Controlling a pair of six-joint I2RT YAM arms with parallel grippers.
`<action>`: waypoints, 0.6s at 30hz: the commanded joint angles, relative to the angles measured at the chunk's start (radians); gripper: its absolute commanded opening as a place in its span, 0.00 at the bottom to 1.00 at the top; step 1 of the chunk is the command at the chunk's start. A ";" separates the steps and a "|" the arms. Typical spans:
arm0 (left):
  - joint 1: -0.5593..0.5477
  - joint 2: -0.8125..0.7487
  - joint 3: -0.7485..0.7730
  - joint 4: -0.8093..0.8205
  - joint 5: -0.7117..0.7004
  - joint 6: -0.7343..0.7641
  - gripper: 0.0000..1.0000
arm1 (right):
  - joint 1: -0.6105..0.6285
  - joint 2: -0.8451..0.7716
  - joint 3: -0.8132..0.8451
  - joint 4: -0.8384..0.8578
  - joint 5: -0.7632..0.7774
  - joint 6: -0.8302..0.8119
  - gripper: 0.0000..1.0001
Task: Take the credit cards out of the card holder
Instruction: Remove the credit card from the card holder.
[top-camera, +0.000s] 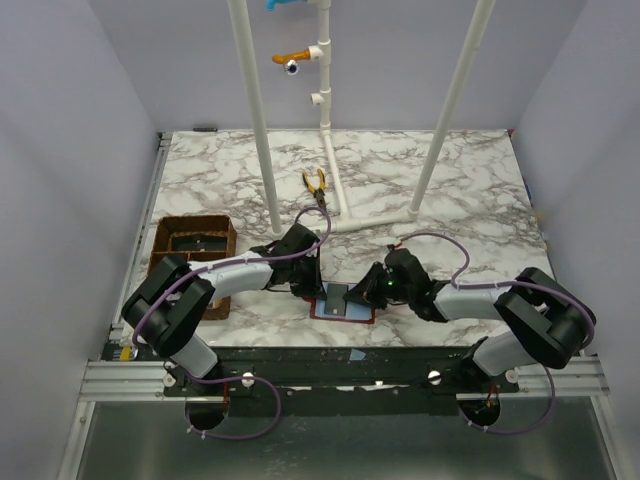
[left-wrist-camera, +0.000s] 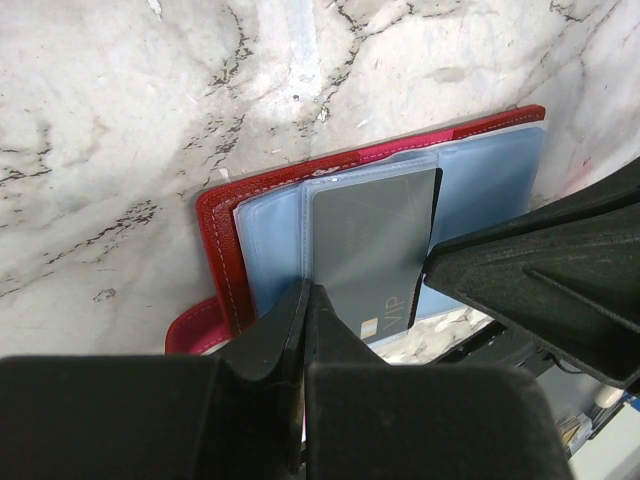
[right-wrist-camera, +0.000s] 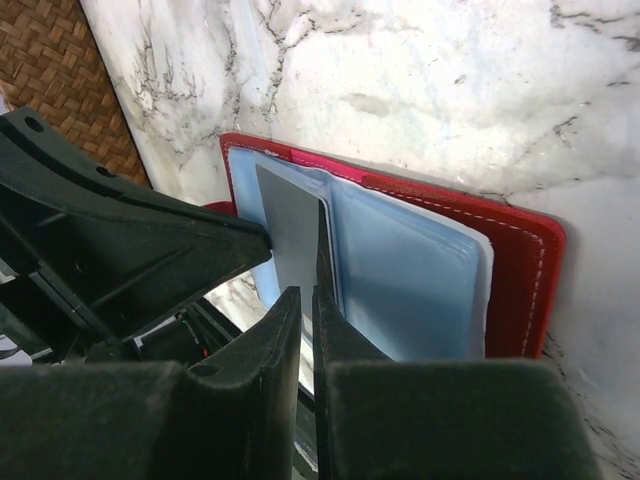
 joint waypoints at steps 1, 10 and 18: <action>-0.012 0.040 -0.014 -0.039 -0.017 0.010 0.00 | -0.015 0.003 -0.036 0.030 -0.009 0.017 0.13; -0.012 0.039 -0.012 -0.038 -0.015 0.009 0.00 | -0.024 0.001 -0.063 0.032 -0.007 0.023 0.13; -0.012 0.042 -0.010 -0.040 -0.013 0.009 0.00 | -0.023 0.069 -0.068 0.122 -0.050 0.049 0.12</action>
